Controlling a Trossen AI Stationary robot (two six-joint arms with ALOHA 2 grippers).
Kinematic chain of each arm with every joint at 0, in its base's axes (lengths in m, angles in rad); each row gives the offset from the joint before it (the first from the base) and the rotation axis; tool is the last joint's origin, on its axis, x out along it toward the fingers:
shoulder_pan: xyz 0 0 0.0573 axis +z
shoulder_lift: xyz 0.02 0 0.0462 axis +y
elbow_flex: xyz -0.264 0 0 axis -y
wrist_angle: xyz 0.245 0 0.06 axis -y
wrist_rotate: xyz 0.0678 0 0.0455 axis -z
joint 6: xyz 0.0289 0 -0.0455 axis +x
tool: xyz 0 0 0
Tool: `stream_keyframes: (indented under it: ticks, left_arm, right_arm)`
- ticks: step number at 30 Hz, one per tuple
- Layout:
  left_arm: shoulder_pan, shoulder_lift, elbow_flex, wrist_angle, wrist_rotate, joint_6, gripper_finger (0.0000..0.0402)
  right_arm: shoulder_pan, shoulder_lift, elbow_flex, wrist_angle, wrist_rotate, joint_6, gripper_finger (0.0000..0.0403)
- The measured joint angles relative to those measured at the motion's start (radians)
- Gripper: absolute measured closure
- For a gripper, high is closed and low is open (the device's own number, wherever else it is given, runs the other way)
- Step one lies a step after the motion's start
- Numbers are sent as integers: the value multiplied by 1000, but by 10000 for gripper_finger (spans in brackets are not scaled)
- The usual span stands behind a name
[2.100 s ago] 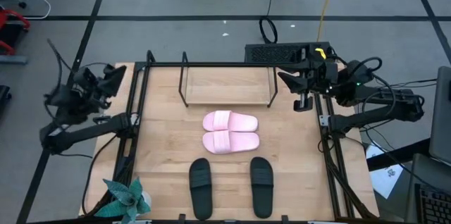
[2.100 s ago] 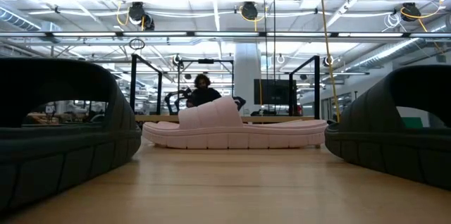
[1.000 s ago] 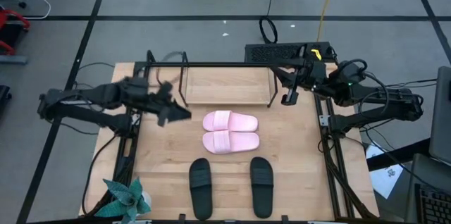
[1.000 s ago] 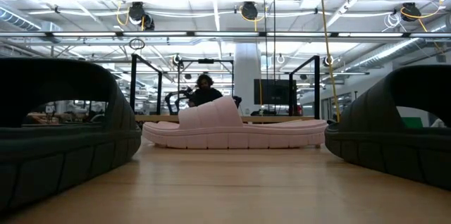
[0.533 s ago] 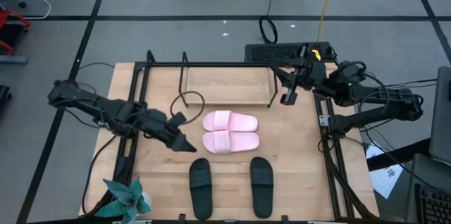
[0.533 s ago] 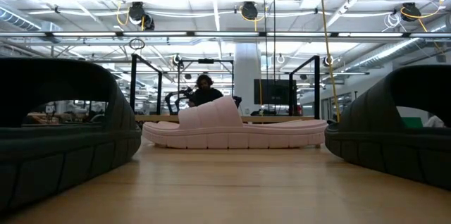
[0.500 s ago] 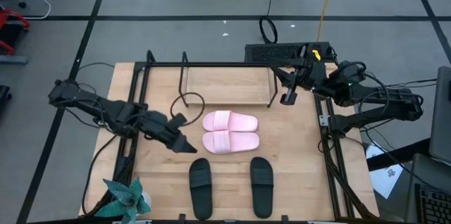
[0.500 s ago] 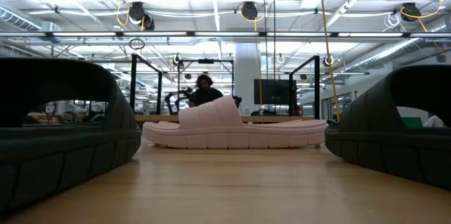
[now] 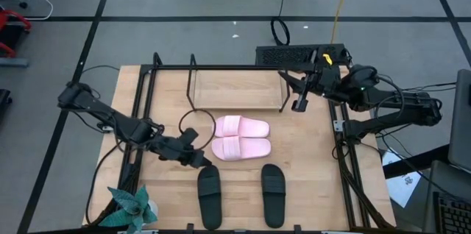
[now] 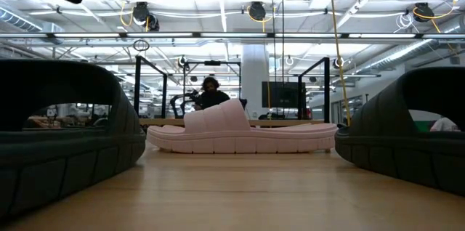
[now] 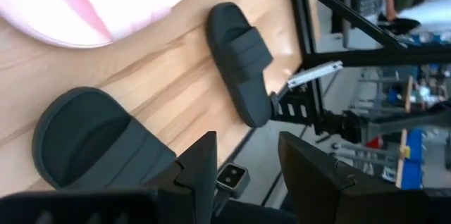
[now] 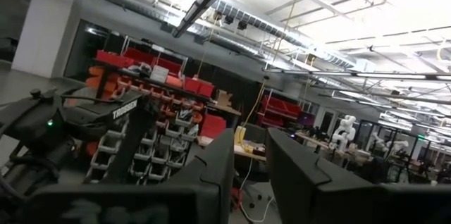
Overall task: Pick and place slides into the shelf
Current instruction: Put the bottom pink slide on the shelf
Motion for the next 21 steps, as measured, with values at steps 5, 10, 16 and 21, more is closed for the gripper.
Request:
stream_keyframes:
  ticks: [5,10,16,21]
  left_arm:
    - [-30,28,0,3,-34,-54,254]
    - [-65,34,0,5,-121,-110,254]
    - [-76,34,0,4,-209,-113,254]
    - [-78,34,0,4,-241,-65,254]
  right_arm:
    - [26,0,0,-40,0,-15,328]
    - [55,0,0,-143,-1,-17,328]
    - [112,17,0,-271,-1,-17,328]
    - [167,66,0,-302,-1,-25,328]
